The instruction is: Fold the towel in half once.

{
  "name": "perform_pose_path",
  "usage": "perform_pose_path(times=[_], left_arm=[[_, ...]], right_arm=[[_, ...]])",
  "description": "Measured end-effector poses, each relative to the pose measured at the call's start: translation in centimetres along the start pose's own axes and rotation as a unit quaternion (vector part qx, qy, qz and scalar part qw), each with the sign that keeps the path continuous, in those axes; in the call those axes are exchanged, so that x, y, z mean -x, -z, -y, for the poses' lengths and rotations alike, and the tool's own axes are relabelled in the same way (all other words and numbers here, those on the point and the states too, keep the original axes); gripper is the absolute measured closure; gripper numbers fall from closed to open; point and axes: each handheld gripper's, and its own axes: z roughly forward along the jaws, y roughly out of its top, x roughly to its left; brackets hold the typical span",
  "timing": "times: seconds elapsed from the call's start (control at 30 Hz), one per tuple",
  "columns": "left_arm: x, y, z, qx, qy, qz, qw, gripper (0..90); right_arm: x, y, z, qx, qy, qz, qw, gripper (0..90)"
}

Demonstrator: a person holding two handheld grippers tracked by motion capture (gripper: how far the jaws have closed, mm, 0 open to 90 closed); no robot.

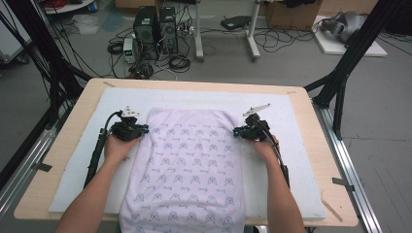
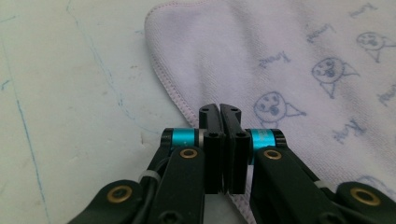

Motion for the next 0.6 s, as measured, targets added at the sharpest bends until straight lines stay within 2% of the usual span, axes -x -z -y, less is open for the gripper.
perform_pose_path(times=[0.13,0.2,0.27,0.33,0.37,0.47,0.53,0.57,0.6], left_arm=[[0.0,0.7,-0.2,0.012,-0.003,-0.006,0.9999,88.0],[0.0,1.4,-0.5,0.028,-0.004,-0.004,0.9996,88.0],[0.1,2.3,-0.7,0.038,-0.009,0.001,0.9993,88.0],[0.3,3.2,-0.8,0.037,-0.022,0.005,0.999,88.0],[0.4,3.6,-0.8,0.04,-0.021,0.008,0.9989,88.0],[0.8,5.5,-0.2,0.052,-0.024,0.021,0.9981,88.0],[1.4,6.6,0.6,0.041,-0.037,0.034,0.9979,88.0],[1.8,7.1,1.2,0.037,-0.047,0.04,0.9974,88.0],[2.2,7.6,1.9,0.031,-0.055,0.052,0.9967,87.9]], right_arm=[[0.0,0.5,-0.2,0.008,-0.003,-0.004,1.0,83.6],[-0.1,1.1,-0.3,0.015,0.0,-0.001,0.9999,83.9],[-0.2,2.1,-0.6,0.027,0.001,-0.005,0.9996,84.2],[-0.4,3.2,-0.9,0.043,0.003,-0.011,0.999,84.3],[-0.6,3.8,-0.9,0.051,0.006,-0.016,0.9986,84.3],[-1.5,5.4,-0.8,0.065,0.012,-0.045,0.9968,84.3],[-2.5,6.3,-0.2,0.056,0.021,-0.058,0.9965,84.3],[-3.1,6.6,0.4,0.055,0.025,-0.074,0.9955,84.3],[-3.7,6.9,1.0,0.049,0.036,-0.076,0.9953,84.3]])
